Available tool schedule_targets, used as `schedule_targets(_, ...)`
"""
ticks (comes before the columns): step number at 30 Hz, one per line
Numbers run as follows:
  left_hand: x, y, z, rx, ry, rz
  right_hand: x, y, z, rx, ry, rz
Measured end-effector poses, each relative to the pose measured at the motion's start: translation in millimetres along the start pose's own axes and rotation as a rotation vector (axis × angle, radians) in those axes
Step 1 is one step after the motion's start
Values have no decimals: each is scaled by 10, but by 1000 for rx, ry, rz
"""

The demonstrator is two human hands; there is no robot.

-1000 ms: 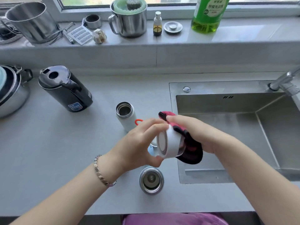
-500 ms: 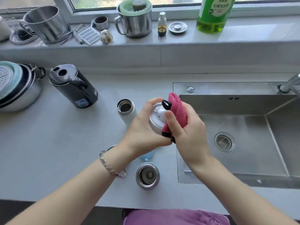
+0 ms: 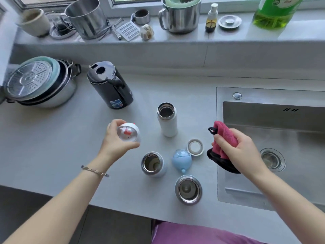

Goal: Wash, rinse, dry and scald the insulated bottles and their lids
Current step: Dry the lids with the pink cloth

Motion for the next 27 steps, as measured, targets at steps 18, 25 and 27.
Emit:
schedule_targets(18,-386,-692,-541,-506,-230,-7,-114,273,-65,28,24,-134)
schedule_targets(25,92,672,-887,-418,-202,-443,-90,285,45,-19,38,-128)
schedule_targets(27,151,799,-1244,-648,-405,-471,-75,319,104,-24,45,-131)
Point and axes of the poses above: each hand's wrist, its own x-axis away from the middle knuckle, its own z-axis out of the back of the hand, y = z × x, the point moved 6 cm from there along -x, towards the middle knuckle, and after that the axes turned 8 degrees about -x, right-handed, at the moved point
